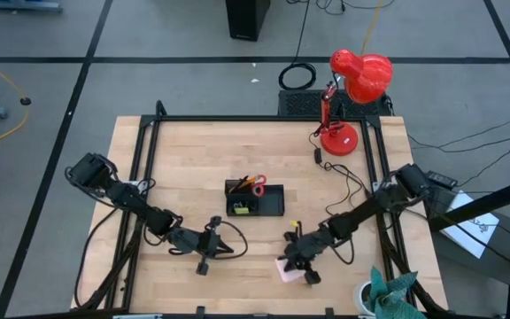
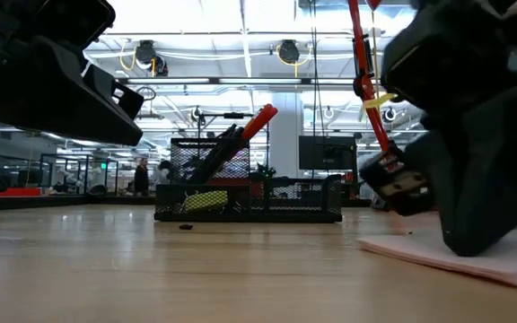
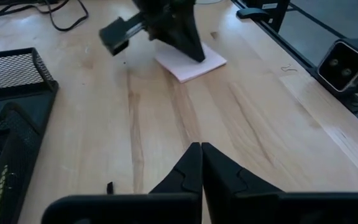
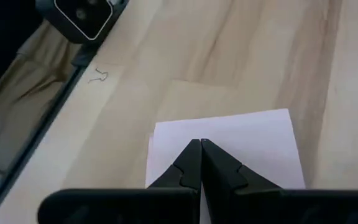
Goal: Pick and place office supplies into organizer
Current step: Put the pink sticky notes into the black desk organizer
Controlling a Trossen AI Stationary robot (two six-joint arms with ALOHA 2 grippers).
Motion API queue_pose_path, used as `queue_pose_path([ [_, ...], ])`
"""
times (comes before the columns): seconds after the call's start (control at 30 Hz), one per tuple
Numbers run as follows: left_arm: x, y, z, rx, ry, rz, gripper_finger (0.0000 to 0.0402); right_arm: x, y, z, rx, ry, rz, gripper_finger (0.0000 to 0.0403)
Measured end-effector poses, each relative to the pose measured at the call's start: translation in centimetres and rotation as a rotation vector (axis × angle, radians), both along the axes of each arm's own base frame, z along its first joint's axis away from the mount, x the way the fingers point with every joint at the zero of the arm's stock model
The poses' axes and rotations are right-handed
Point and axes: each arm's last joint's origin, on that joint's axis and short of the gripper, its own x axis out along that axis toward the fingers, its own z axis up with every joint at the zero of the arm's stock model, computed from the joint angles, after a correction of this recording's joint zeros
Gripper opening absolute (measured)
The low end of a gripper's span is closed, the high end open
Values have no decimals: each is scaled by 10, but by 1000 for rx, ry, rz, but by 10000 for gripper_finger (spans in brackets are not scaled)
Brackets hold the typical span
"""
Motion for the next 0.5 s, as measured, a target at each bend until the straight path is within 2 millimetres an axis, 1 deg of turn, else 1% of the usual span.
queue_pose_path([
  [0.1, 0, 0, -1, -4, 9, -12, 19, 9, 5, 10, -24, -21, 41, 0],
  [0.3, -1, 0, -1, -4, 16, -13, 36, 23, 26, 43, -100, 45, 104, 0],
  [0.4, -1, 0, -1, -3, 17, -13, 35, 20, 33, 48, -133, 122, 135, 0],
  [0.5, -1, 0, -1, -3, 19, -13, 35, 17, 38, 49, -143, 147, 145, 0],
])
